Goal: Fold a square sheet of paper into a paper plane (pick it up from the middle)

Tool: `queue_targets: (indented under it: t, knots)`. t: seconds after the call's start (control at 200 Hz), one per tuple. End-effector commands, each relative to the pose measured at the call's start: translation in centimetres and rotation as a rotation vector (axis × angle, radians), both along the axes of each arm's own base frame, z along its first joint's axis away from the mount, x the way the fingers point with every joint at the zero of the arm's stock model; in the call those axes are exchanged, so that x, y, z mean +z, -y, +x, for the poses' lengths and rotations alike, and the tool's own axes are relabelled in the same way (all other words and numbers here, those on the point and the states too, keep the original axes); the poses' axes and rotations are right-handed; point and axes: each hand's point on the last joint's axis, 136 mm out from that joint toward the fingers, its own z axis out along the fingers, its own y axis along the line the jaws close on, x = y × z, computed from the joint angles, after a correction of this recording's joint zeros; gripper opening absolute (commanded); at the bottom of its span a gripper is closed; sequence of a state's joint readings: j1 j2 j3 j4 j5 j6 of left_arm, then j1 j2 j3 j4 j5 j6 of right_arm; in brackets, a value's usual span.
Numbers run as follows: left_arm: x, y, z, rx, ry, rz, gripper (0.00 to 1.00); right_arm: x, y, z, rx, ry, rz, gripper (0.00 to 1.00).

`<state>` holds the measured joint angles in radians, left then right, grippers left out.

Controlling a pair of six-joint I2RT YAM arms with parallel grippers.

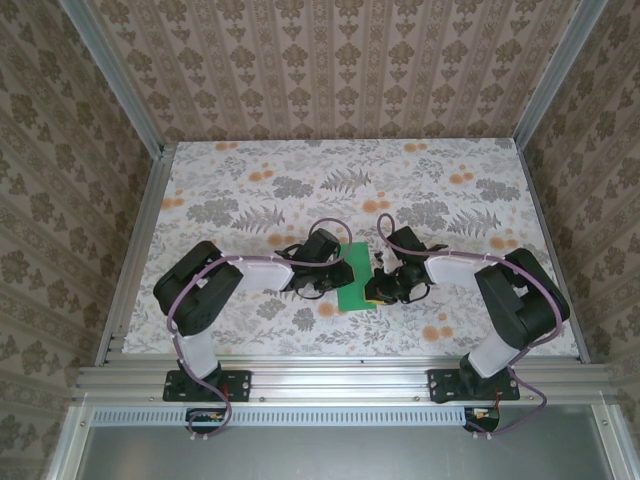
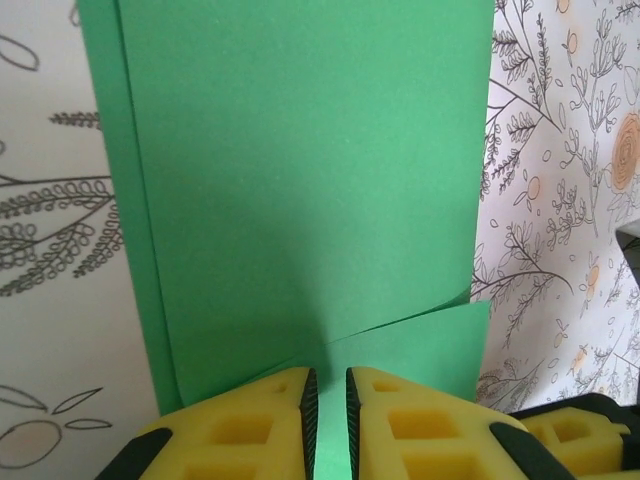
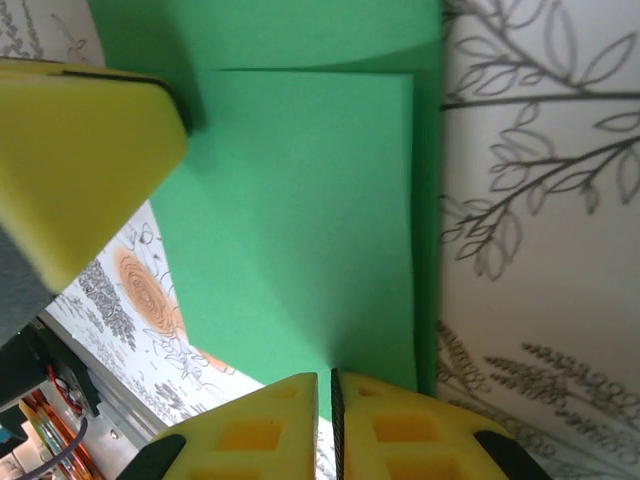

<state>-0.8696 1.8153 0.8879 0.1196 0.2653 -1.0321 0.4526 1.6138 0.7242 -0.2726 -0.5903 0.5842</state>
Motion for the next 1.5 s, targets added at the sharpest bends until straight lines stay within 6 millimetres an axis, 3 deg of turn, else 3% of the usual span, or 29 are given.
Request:
queue_targets:
  t: [0.0, 0.3, 0.495, 0.665, 1.08, 1.275, 1.495]
  knots:
    - [-1.7, -0.9, -0.8, 0.015, -0.047, 0.055, 0.19, 2.0, -1.2, 0.8, 0.004, 0.030, 0.010, 0.14]
    - [-1.4, -1.0, -0.8, 0.011, -0.043, 0.060, 0.19, 0.6, -2.5, 2.7, 0.009, 0.025, -0.041, 0.14]
    - [-1.3, -1.1, -0.8, 0.012, -0.043, 0.060, 0.19, -1.8, -1.7, 1.6, 0.028, -0.033, -0.102, 0.15]
    - [-1.6, -1.5, -0.8, 0.017, -0.044, 0.072, 0.19, -2.5, -0.3, 0.4, 0.037, -0.045, -0.150, 0.15]
    - [-3.5, -3.0, -1.2, 0.032, -0.080, 0.125, 0.18, -2.1, 1.8, -2.5, 0.010, -0.079, -0.049, 0.21]
    - [-3.6, -2.9, -1.3, 0.029, -0.083, 0.120, 0.18, -2.9, 4.2, -3.7, -0.052, -0.114, -0.044, 0.21]
    - [-2.8, -2.2, -1.0, 0.014, -0.070, 0.099, 0.19, -0.6, 4.7, -3.5, -0.056, -0.061, -0.017, 0.24]
